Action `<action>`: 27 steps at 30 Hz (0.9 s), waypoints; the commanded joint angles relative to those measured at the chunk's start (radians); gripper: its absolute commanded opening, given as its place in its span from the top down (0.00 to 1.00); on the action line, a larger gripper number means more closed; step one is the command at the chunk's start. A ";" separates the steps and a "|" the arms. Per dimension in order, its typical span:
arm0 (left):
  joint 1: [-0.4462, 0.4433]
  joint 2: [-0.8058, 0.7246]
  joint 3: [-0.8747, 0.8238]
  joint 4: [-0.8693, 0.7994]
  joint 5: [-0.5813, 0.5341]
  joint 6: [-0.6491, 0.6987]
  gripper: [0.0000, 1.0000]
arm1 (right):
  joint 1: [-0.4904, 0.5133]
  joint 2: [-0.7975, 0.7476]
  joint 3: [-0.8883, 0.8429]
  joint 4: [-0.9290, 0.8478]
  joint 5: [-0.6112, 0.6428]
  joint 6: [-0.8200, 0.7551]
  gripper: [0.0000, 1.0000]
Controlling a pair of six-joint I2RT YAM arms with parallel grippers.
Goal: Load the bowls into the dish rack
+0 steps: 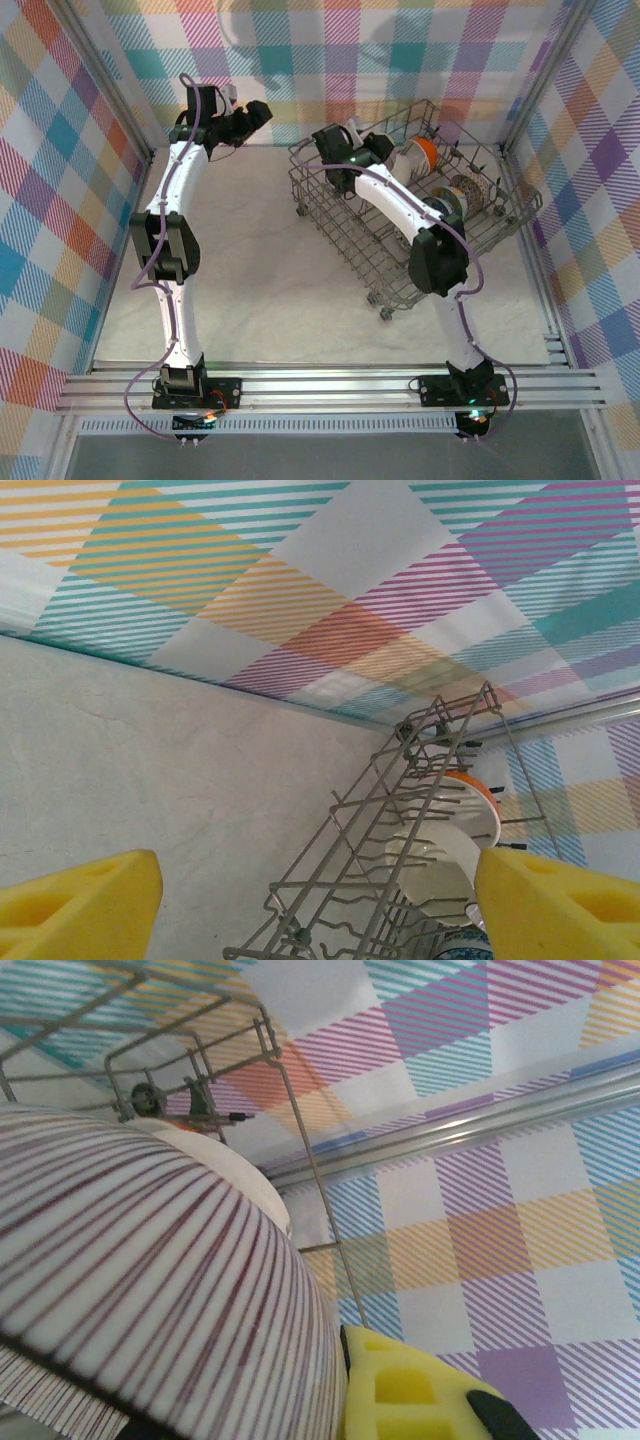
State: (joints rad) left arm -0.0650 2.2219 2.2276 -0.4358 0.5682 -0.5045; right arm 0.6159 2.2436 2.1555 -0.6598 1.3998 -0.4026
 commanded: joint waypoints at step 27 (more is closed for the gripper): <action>-0.012 -0.045 0.003 0.025 0.025 -0.011 0.18 | -0.017 0.200 0.372 -1.123 -0.073 0.974 1.00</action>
State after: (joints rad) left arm -0.0654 2.2219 2.2276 -0.4355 0.5758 -0.5079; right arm 0.6067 2.4313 2.5107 -1.5776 1.3128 0.4561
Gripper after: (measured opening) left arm 0.818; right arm 0.105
